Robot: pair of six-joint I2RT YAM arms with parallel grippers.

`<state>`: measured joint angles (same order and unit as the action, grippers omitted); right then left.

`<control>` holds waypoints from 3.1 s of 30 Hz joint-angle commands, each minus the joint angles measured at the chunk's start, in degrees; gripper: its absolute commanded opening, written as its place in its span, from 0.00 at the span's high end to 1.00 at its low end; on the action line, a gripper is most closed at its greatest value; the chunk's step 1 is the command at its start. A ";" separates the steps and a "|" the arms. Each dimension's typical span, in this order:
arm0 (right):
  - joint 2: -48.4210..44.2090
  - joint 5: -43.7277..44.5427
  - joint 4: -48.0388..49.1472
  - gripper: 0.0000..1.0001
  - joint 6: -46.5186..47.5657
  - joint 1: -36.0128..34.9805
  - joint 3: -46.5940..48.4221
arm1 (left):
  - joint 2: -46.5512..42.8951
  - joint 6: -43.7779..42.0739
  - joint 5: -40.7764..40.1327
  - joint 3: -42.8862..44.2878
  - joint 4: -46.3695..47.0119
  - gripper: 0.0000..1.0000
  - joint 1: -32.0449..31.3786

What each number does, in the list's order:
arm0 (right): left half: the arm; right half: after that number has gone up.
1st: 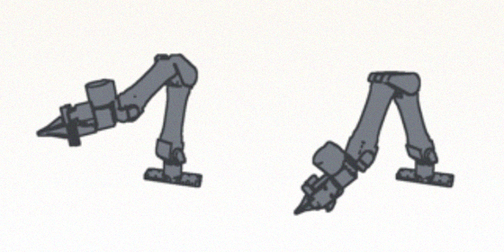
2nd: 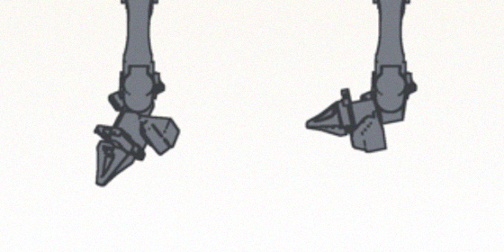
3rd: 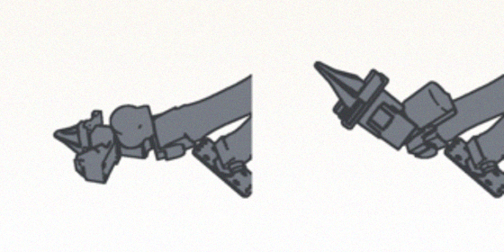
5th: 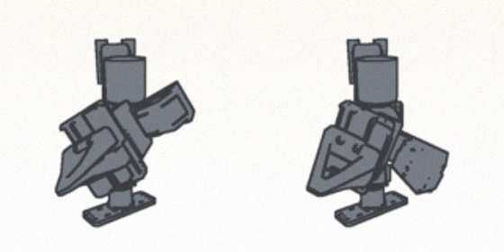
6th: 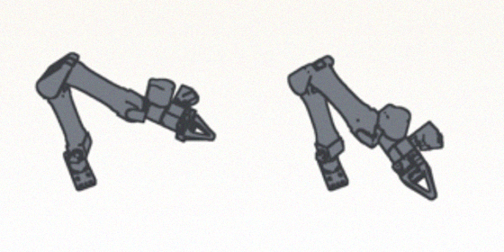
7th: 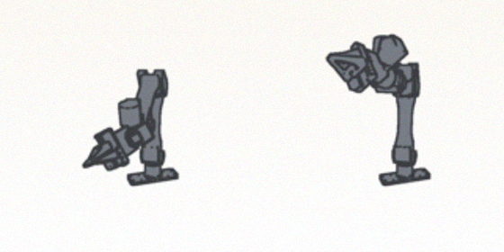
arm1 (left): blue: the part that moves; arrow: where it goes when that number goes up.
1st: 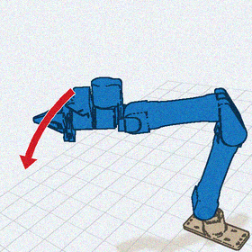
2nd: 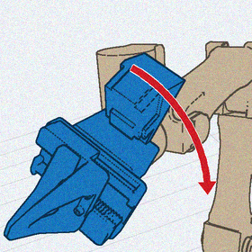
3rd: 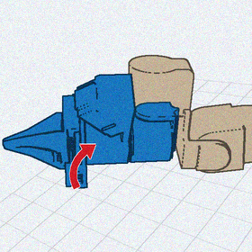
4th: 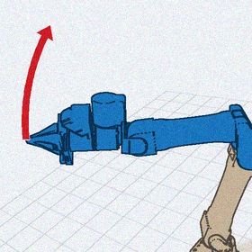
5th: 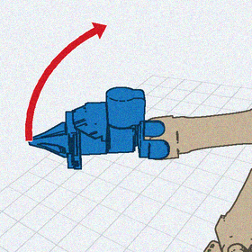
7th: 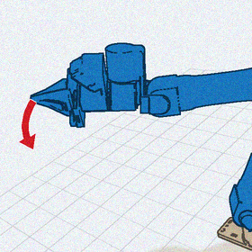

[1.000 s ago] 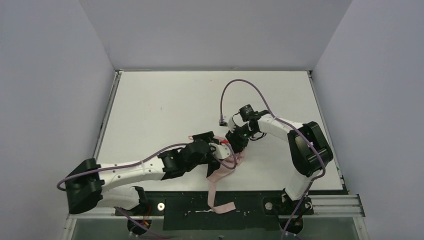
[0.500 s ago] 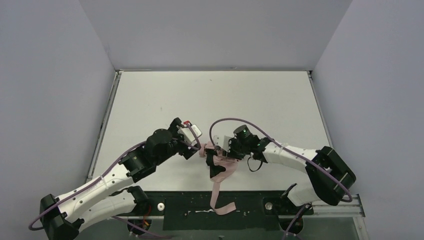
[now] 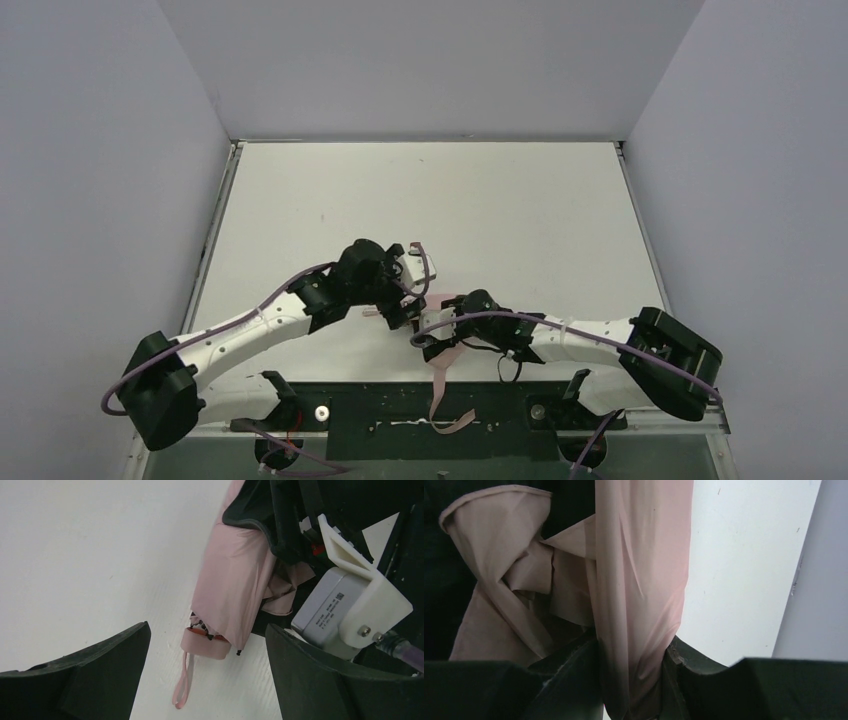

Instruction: Put away the umbrella

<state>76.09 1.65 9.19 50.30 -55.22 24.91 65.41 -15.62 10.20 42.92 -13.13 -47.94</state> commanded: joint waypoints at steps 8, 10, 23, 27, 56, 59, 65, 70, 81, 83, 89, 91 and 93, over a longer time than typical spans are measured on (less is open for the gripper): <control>-0.53 7.74 6.97 0.89 6.36 -3.35 -4.69 | 15.52 0.40 22.33 7.26 1.52 0.16 5.62; -0.66 8.65 7.34 0.89 6.72 -4.04 -4.93 | 17.91 0.43 24.82 8.21 1.02 0.15 5.71; -4.61 10.69 6.32 0.90 7.04 -5.59 -5.27 | 32.81 -2.11 32.99 12.99 -5.58 0.08 5.59; -4.86 11.07 7.43 0.89 6.86 -5.46 -5.39 | 35.42 -3.79 32.88 13.96 -7.53 0.14 5.37; -35.13 11.04 -19.72 0.30 -34.28 -6.73 7.68 | 36.68 -5.62 22.93 19.43 -12.60 1.00 5.98; -35.24 17.25 -26.80 0.32 -54.03 -6.74 12.20 | 36.31 -4.39 21.47 19.61 -11.90 1.00 7.00; -30.75 20.73 -41.54 0.32 -88.24 -6.66 18.20 | 37.85 0.59 15.64 21.23 -11.10 1.00 9.28; -26.44 18.51 -44.35 0.32 -99.90 -6.74 16.04 | 39.67 4.43 11.59 24.09 -12.08 1.00 10.87; -10.31 9.73 -32.13 0.34 -103.13 -8.13 12.06 | 41.09 6.83 5.33 26.59 -14.44 1.00 12.38; -7.16 9.17 -31.59 0.34 -102.56 -9.21 12.82 | 41.32 7.06 4.60 27.11 -14.90 1.00 12.73; -0.09 10.97 -35.21 0.36 -102.70 -12.97 15.66 | 42.32 7.99 2.89 28.77 -16.58 1.00 13.34; 2.04 12.71 -38.01 0.38 -103.12 -14.51 16.89 | 42.53 8.10 2.43 29.26 -17.04 1.00 13.45; 4.09 15.60 -42.15 0.47 -103.93 -16.38 18.39 | 42.74 8.39 1.87 29.74 -17.47 1.00 13.62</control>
<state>77.76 11.88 -28.01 -51.81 -68.62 39.05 107.00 -7.92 15.86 70.15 -28.18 -35.07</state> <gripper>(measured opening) 0.594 0.368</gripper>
